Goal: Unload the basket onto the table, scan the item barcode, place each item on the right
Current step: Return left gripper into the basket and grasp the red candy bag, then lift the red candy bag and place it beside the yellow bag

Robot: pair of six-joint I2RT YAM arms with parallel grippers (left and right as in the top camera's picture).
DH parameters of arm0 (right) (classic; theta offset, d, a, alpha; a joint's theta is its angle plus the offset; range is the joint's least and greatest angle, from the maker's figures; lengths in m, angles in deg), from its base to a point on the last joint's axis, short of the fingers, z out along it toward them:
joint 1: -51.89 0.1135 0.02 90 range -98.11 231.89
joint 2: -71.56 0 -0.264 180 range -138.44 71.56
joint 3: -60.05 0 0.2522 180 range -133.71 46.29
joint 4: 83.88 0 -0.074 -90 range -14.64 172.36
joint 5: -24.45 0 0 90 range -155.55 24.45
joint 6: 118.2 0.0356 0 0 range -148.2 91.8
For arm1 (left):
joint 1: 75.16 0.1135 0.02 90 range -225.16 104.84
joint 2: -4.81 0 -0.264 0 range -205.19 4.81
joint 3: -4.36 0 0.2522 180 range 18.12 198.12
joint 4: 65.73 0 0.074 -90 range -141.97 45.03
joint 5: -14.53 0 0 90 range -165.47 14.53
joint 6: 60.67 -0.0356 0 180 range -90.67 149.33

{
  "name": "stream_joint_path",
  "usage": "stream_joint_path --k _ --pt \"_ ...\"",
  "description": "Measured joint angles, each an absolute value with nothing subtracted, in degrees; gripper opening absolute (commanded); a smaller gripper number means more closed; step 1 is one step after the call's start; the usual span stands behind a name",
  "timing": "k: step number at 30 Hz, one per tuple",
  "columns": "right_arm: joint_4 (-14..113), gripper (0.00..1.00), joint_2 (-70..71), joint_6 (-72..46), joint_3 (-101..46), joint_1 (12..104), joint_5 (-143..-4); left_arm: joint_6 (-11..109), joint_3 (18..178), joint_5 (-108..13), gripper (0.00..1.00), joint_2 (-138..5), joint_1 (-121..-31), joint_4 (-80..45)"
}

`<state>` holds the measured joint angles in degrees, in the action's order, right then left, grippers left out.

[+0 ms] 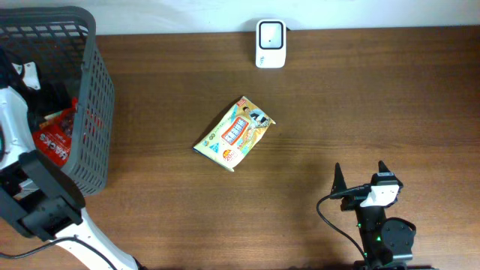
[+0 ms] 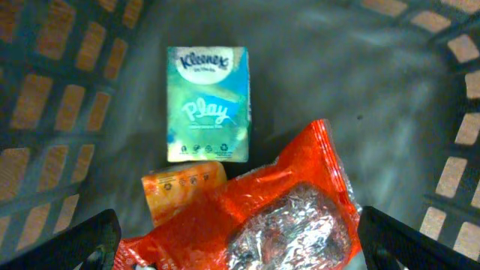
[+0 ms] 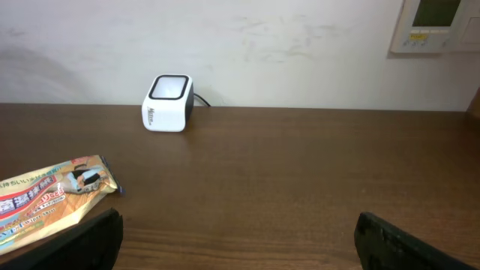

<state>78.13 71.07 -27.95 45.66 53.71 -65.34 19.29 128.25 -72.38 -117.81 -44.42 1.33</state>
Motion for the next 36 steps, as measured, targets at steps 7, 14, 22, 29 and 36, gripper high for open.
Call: stream_joint_path --k 7,14,22,29,36 --pt "78.13 0.98 71.07 -27.95 45.66 53.71 -65.36 17.71 127.46 -73.47 0.95 -123.65 -44.47 4.52" --pt "78.13 0.98 71.07 -27.95 45.66 53.71 -65.36 16.95 127.46 -73.3 0.47 -124.52 -44.47 10.53" --pt "78.13 0.98 71.07 -27.97 45.66 53.71 -65.36 16.95 128.16 -72.18 0.0 -124.28 -44.47 16.15" --pt "78.13 0.98 71.07 -27.97 45.66 53.71 -65.36 18.72 136.9 -69.23 0.0 -126.12 -44.47 24.19" --pt "78.13 0.98 71.02 -27.95 45.66 53.71 -65.36 20.12 167.24 -60.71 0.0 -126.95 -44.49 32.78"
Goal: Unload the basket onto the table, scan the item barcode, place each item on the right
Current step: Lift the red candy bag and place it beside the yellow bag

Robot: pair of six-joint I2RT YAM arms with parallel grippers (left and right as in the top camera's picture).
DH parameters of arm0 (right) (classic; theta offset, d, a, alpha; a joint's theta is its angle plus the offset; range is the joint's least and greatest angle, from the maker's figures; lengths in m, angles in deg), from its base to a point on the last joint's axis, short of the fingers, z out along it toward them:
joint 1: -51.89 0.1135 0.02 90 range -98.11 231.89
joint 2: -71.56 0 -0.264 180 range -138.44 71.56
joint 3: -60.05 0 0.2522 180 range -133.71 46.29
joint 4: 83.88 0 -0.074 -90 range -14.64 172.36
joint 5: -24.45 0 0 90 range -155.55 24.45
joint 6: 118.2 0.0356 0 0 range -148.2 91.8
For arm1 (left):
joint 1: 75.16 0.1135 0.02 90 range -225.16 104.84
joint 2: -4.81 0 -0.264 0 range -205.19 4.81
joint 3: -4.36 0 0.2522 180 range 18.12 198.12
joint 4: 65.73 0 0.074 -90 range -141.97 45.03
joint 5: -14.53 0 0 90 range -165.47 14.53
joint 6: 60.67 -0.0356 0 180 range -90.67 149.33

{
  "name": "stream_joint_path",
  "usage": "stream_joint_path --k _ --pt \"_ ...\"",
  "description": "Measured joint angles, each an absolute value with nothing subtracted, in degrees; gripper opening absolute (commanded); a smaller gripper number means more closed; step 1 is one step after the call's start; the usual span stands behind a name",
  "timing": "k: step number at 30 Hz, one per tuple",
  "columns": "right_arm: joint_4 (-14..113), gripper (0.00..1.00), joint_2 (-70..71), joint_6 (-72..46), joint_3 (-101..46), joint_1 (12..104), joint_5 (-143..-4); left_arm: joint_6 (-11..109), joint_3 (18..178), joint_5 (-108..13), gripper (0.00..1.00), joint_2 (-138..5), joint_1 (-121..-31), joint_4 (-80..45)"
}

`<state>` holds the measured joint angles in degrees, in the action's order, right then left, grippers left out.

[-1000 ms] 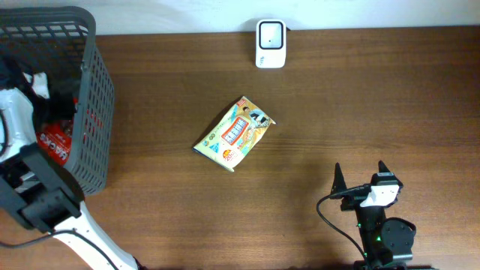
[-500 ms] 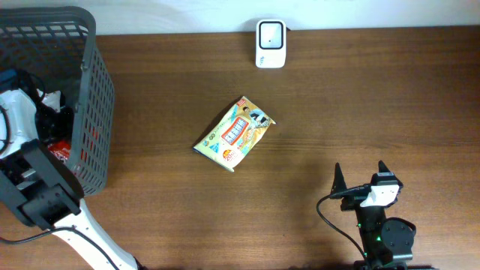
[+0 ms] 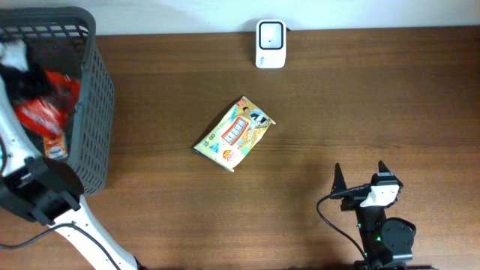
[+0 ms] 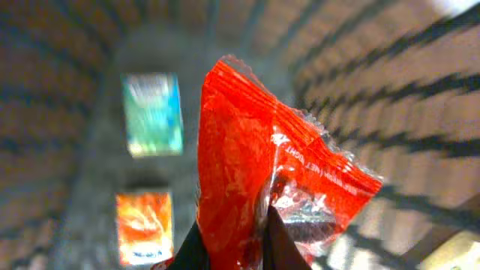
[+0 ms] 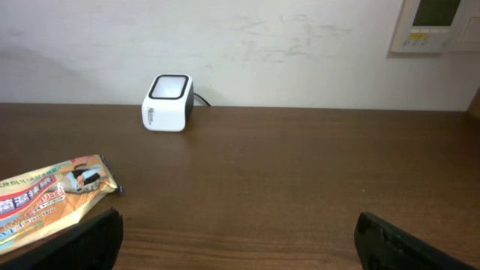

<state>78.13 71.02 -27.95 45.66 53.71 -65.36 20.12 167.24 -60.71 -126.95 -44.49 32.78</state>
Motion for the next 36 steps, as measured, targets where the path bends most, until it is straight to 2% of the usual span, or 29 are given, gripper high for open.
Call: stream_joint_path --k 4,8,15,22,29,36 --pt "78.13 0.98 71.02 -27.99 45.66 53.71 -65.34 23.2 188.75 -59.16 0.0 -126.84 -44.47 36.1" --pt "78.13 0.98 71.02 -27.97 45.66 53.71 -65.36 26.67 196.46 -58.26 0.0 -123.19 -44.64 36.37" --pt "78.13 0.98 71.02 -27.97 45.66 53.71 -65.36 28.53 196.86 -54.59 0.0 -115.89 -49.78 38.62" --pt "78.13 0.98 71.02 -27.97 45.66 53.71 -65.36 28.97 196.7 -53.08 0.0 -114.67 -61.91 44.48" --pt "78.13 0.98 71.02 -27.97 45.66 53.71 -65.36 28.99 194.85 -53.17 0.0 -114.65 -74.15 44.74" --pt "78.13 0.98 71.02 -27.97 45.66 53.71 -65.34 29.01 181.25 -55.77 0.0 -114.16 -82.98 44.56"
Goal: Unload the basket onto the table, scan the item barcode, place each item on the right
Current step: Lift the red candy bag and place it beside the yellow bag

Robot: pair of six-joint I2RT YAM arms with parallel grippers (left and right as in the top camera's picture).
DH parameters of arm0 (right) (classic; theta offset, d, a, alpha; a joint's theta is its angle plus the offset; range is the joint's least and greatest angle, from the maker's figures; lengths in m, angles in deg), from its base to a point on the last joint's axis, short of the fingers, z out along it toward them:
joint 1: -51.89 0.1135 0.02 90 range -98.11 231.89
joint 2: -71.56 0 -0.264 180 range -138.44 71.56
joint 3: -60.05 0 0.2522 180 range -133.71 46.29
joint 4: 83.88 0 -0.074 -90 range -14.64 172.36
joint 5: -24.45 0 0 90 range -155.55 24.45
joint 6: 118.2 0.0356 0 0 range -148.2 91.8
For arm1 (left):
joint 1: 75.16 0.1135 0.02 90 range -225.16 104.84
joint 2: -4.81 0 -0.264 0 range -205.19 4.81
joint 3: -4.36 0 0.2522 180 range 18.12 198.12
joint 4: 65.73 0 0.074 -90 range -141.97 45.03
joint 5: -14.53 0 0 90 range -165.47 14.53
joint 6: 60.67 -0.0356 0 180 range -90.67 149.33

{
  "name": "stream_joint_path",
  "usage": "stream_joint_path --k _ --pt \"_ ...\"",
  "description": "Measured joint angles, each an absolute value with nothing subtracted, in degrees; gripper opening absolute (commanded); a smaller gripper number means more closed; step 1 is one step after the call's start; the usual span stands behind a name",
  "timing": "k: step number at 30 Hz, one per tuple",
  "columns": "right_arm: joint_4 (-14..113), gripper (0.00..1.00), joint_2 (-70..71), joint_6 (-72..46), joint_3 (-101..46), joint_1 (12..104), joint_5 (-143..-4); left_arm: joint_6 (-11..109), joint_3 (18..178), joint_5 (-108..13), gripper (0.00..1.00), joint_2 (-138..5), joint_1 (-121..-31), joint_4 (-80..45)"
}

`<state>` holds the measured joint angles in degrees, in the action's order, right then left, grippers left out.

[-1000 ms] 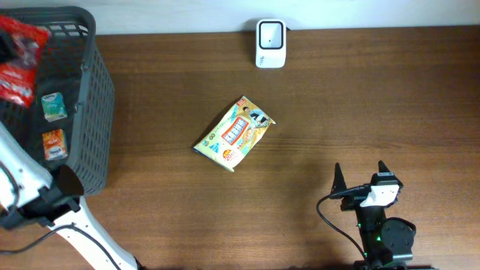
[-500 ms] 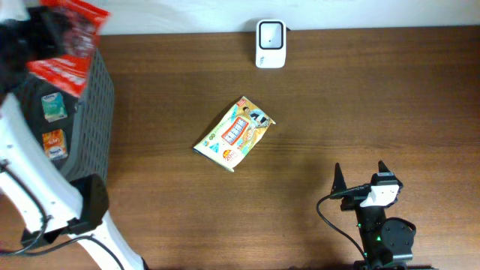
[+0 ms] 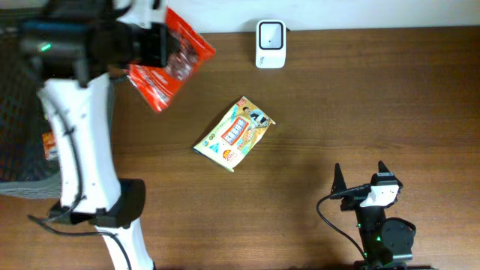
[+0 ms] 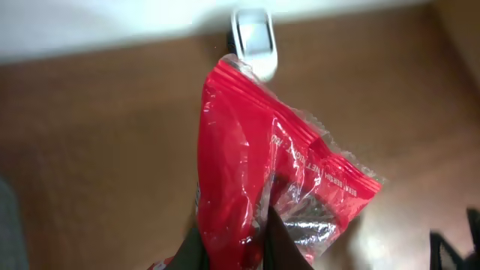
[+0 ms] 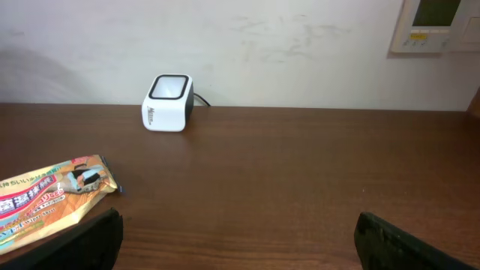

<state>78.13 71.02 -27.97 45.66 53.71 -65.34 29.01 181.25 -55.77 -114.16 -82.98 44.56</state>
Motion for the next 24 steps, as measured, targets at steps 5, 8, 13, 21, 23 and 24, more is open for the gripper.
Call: stream_joint_path --k 5,8,13,21,23,24 --pt "78.13 0.98 71.02 -27.95 45.66 53.71 -65.34 29.01 165.01 -56.93 0.0 -114.56 -87.96 40.17" --pt "78.13 0.98 71.02 -27.97 45.66 53.71 -65.34 29.19 155.02 -57.28 0.0 -114.36 -90.56 33.35" --pt "78.13 0.98 71.0 -27.97 45.66 53.71 -65.34 31.66 136.2 -57.52 0.0 -114.82 -96.99 21.22" --pt "78.13 0.98 71.0 -27.97 45.66 53.71 -65.34 36.4 122.26 -57.54 0.0 -114.89 -104.62 9.64" --pt "78.13 0.98 71.0 -27.97 45.66 53.71 -65.36 36.73 121.8 -57.54 0.11 -114.91 -106.45 8.46" --pt "78.13 0.98 71.0 -27.97 45.66 53.71 -65.36 36.75 121.8 -57.52 0.15 -114.91 -107.0 7.87"
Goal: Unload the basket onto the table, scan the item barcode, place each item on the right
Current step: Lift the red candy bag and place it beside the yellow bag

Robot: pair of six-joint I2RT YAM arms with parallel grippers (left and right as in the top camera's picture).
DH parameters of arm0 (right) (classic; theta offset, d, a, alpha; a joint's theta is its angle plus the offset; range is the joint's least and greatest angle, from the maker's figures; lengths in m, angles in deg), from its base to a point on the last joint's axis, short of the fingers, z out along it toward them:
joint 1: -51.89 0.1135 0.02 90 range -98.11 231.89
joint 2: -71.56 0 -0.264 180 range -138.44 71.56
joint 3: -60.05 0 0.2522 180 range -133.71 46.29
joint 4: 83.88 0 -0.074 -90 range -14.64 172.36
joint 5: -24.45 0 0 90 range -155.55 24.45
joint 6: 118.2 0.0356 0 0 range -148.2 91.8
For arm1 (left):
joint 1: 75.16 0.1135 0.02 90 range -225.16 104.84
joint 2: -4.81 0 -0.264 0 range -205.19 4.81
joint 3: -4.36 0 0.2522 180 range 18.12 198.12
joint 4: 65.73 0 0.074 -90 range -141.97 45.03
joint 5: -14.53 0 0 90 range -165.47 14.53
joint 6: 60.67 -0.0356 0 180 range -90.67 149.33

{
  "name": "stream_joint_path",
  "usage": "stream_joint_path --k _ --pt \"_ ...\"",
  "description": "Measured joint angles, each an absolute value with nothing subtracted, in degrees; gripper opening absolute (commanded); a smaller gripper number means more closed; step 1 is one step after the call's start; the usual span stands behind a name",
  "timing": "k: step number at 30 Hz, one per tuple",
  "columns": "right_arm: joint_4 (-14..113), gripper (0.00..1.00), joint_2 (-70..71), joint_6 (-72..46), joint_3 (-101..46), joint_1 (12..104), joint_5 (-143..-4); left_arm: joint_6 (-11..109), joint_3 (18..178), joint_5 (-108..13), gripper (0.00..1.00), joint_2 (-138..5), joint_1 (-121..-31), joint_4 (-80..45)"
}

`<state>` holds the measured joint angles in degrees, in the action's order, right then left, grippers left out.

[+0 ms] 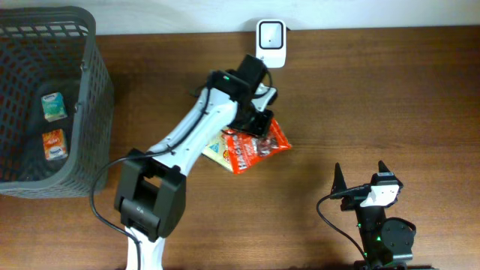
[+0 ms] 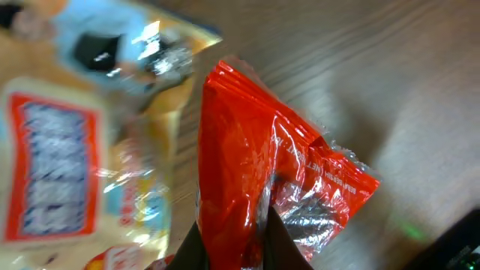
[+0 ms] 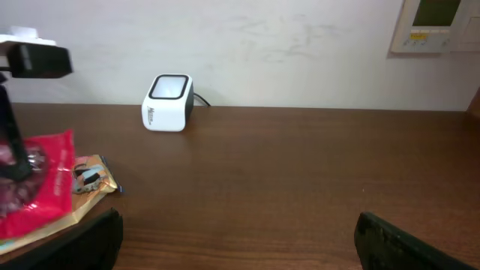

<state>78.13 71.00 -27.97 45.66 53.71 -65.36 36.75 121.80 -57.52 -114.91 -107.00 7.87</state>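
Note:
My left gripper is shut on a red crinkly snack bag, holding it low over the middle of the table. The red bag fills the left wrist view and overlaps a yellow snack packet lying on the wood. The white barcode scanner stands at the table's back edge, a short way beyond the red bag. In the right wrist view the scanner is at the far left centre and the red bag at the left. My right gripper rests open at the front right, holding nothing.
A dark mesh basket stands at the far left with a green tissue pack and an orange packet inside. A wall panel hangs behind the table at the right.
My left arm has moved from the back left, near the basket, to the table's middle and lower. The red bag it holds now lies over the yellow packet. The right arm is unchanged.
My left gripper was open inside the basket above the red bag. Then it was shut on the bag, lifted within the basket. Later it held the bag high, left of the scanner. Now the bag is low at the table's middle, over the yellow packet.

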Motion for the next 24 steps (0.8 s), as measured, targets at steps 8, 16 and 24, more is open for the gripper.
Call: stream_joint_path --k 8,16,24 --pt "78.13 0.98 71.0 -27.97 45.66 53.71 -65.36 37.43 121.89 -59.11 0.7 -114.89 -107.44 6.05" --pt "78.13 0.98 71.0 -27.97 45.66 53.71 -65.36 37.73 136.01 -59.86 0.7 -113.86 -100.68 15.21" --pt "78.13 0.98 71.0 -27.97 45.66 53.71 -65.36 36.18 152.79 -64.03 0.75 -105.86 -91.55 21.79"
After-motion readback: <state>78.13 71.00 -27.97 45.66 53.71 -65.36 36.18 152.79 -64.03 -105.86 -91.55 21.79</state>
